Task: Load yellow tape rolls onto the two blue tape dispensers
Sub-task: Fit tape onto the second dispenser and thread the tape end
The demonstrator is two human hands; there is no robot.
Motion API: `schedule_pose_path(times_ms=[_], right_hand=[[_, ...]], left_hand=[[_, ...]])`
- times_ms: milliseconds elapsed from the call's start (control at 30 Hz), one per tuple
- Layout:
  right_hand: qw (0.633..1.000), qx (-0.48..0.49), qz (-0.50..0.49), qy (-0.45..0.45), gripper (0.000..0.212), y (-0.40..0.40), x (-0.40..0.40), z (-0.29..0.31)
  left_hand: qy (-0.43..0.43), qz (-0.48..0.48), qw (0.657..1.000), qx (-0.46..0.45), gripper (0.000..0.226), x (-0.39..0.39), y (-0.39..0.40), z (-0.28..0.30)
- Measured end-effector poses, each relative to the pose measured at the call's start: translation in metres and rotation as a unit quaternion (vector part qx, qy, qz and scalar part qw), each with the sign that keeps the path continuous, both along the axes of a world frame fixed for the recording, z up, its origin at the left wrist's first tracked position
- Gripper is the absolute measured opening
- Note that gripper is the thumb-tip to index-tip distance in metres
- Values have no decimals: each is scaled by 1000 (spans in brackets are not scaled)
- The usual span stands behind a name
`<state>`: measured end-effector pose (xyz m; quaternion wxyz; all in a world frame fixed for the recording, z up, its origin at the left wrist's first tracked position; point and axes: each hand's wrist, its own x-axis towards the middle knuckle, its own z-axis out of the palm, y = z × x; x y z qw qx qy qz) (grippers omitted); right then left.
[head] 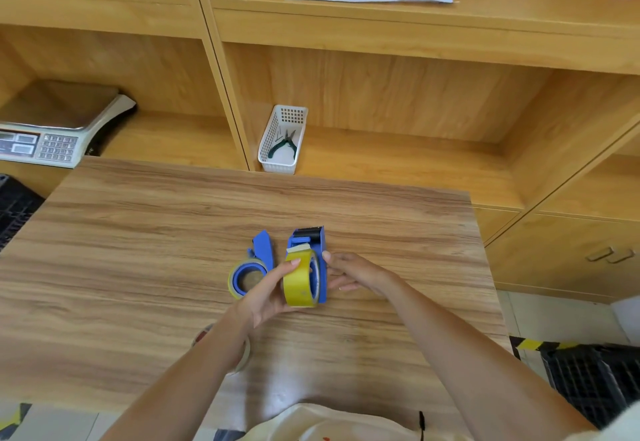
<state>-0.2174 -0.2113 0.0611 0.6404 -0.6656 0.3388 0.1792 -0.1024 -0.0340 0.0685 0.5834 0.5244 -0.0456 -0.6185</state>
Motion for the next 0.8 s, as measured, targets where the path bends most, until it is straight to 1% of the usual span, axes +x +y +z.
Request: schedule_pose_path(times_ms=[200,267,333,367,500,600,733,800], right_hand=[[1000,-2,0,5,55,2,1,0],[1000,-13,-7,6,47,1,4,-3],[999,-20,-37,-3,34,1,7,-5],[998,-21,-52,-10,32,1,9,-6],[997,-23,-60,-34,40,0,12,-5],[996,-18,-72,-42,39,1,12,-7],[995,-14,-84,-46,31,4,12,-10],[994,-19,-95,-48,28,6,12,-11]], left_hand=[[-19,-1,1000,6,42,-3,0,-1],[-15,8,1000,2,40,-3,0,0],[-10,23,1000,11,41,-2,1,-1],[-10,28,999,14,42,-2,1,-1],[-5,30,999,8,43,-4,3,-3],[3,29,1000,3,41,-2,4,-7],[-38,6,999,38,33,-2,2,-6],[-65,-18,996,55,35,-3,1,-6]])
